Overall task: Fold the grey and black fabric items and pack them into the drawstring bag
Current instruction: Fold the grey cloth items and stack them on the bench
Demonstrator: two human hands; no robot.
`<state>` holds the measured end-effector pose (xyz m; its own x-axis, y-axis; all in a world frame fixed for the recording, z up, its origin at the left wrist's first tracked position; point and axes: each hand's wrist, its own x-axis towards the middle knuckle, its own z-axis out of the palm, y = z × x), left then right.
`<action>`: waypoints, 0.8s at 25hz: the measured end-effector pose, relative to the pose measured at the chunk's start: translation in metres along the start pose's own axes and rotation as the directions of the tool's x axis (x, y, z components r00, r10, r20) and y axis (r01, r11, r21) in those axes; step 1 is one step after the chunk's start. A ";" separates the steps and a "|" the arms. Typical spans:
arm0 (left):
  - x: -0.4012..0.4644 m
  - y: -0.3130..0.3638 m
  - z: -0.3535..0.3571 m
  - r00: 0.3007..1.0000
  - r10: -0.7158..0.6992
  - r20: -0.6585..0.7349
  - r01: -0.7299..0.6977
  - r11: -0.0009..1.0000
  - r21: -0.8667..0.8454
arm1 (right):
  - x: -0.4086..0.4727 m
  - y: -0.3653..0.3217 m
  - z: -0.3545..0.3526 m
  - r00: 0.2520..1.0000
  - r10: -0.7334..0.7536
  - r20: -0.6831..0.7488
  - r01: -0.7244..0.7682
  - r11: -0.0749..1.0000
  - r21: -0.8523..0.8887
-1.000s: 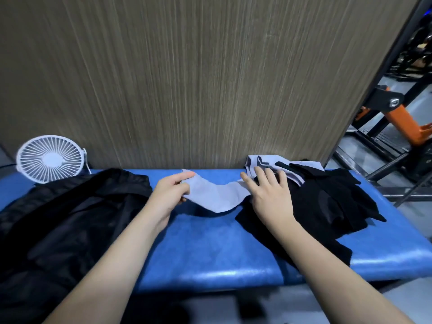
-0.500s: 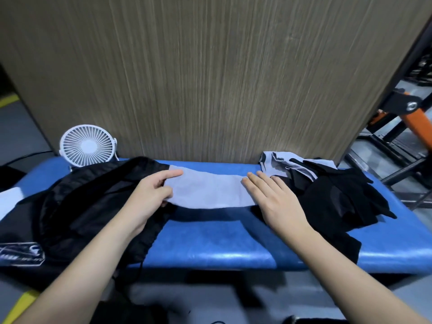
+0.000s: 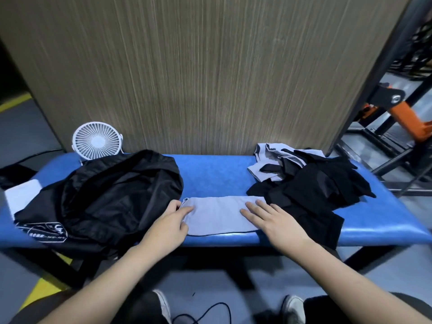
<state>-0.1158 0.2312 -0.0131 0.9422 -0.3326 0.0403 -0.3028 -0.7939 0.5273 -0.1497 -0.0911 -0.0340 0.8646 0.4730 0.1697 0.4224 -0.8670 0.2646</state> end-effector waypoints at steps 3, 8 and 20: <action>-0.007 0.005 0.009 0.996 0.033 -0.085 -0.022 0.992 0.128 | -0.002 0.003 -0.012 0.997 0.033 0.074 -0.043 0.989 0.143; -0.007 0.007 0.014 0.974 0.182 -0.134 -0.141 0.952 0.272 | -0.004 0.011 -0.036 0.988 0.036 0.149 -0.106 0.862 0.496; 0.012 -0.006 0.027 0.957 0.278 0.088 -0.289 0.862 0.417 | 0.004 0.021 -0.002 0.965 0.090 0.247 -0.173 0.925 0.338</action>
<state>-0.1065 0.2176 -0.0387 0.8046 -0.5834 0.1108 -0.5927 -0.8005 0.0886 -0.1379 -0.1070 -0.0254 0.9395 0.3393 -0.0465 0.3331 -0.9369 -0.1058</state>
